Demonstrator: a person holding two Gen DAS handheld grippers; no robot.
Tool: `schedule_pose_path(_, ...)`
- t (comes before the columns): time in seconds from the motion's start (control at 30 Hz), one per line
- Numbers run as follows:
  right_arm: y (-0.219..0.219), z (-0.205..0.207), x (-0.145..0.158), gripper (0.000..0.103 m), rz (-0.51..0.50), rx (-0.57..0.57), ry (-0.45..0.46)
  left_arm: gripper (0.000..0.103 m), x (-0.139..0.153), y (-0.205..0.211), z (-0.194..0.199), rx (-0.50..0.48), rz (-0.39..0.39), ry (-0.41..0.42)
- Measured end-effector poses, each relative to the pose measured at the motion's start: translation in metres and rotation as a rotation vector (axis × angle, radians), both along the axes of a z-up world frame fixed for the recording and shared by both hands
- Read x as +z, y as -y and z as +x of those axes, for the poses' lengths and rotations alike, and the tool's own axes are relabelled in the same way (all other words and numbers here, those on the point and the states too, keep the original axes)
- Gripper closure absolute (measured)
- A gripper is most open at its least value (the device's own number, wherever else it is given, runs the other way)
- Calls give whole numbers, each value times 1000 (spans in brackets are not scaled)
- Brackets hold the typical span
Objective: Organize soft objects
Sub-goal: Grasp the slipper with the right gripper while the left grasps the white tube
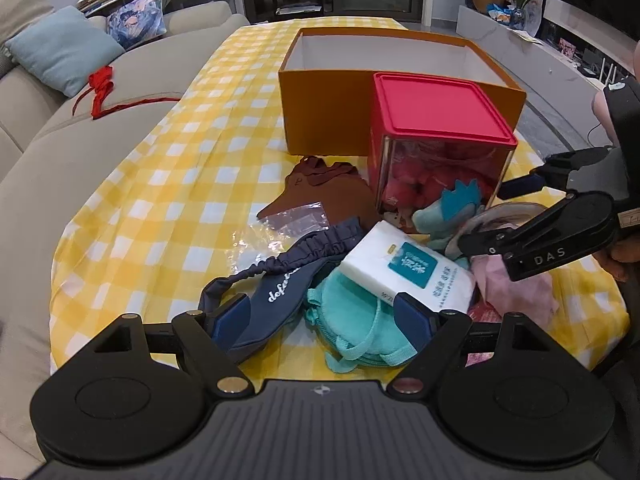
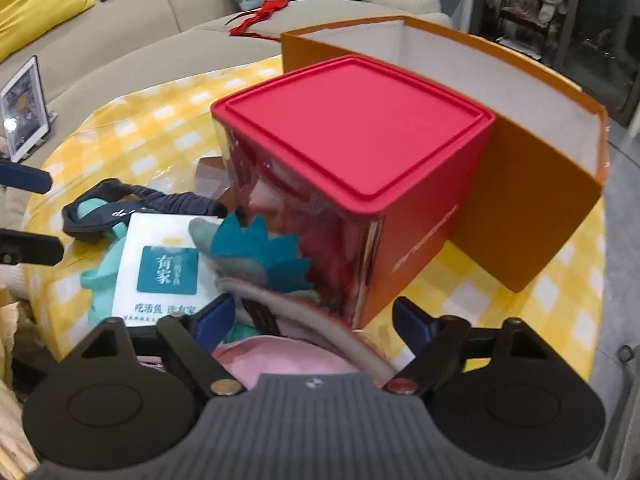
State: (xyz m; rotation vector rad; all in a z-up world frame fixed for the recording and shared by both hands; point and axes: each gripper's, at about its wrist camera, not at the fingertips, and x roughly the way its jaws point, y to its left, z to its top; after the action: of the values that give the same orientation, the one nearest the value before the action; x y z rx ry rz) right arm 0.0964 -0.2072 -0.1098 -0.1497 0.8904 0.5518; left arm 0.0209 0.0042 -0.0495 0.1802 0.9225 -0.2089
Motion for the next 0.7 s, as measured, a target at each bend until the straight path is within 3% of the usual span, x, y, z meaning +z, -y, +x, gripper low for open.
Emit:
schedule_pose_path(0.07, -1, -2, -1, 37, -4, 29, -16, 8, -3, -1, 1, 4, 4, -8)
schedule_pose_path(0.2, -8, -13, -2, 57, -114, 71, 31, 8, -8, -2, 2, 12, 9, -33)
schedule_pose_path(0.27, -5, -15, -1, 82, -134, 71, 27, 8, -8, -2, 1, 10, 18, -33)
schedule_pose_path(0.5, 16, -31, 15, 87, -59, -60, 4, 8, -4, -2, -1, 0, 21, -15)
schedule_pose_path(0.7, 43, -63, 46, 89, 89, -366, -17, 8, -5, -5, 3, 18, -1, -27)
